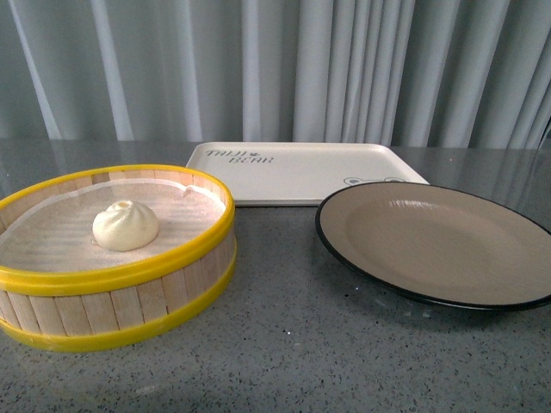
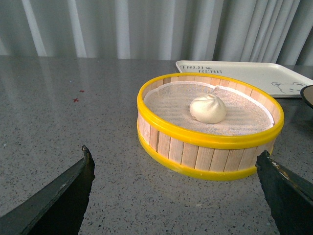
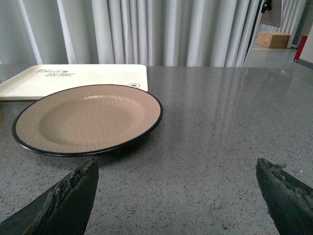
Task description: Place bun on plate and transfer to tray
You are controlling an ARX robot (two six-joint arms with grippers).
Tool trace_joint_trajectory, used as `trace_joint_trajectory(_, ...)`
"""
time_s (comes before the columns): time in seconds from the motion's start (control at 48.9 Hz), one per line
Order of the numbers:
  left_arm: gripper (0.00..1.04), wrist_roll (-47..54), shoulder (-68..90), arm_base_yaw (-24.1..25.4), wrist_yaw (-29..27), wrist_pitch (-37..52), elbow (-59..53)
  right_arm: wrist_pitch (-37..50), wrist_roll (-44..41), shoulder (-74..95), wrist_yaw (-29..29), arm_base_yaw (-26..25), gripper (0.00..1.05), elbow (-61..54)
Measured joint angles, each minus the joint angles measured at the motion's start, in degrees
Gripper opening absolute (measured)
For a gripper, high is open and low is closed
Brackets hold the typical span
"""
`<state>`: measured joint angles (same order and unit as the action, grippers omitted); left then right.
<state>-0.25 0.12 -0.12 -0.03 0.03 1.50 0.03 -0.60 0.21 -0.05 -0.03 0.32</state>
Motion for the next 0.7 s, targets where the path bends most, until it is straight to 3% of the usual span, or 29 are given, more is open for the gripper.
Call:
trace_joint_trajectory(0.655,0.98,0.0,0.0,0.0,0.0,0.0,0.0,0.0,0.0,0.0,0.0,0.0,0.96,0.0)
trace_joint_trajectory(0.696,0.98,-2.4,1.4,-1.0,-2.7,-2.7,0.8,0.0,0.0,0.0,0.0,0.0,0.96,0.0)
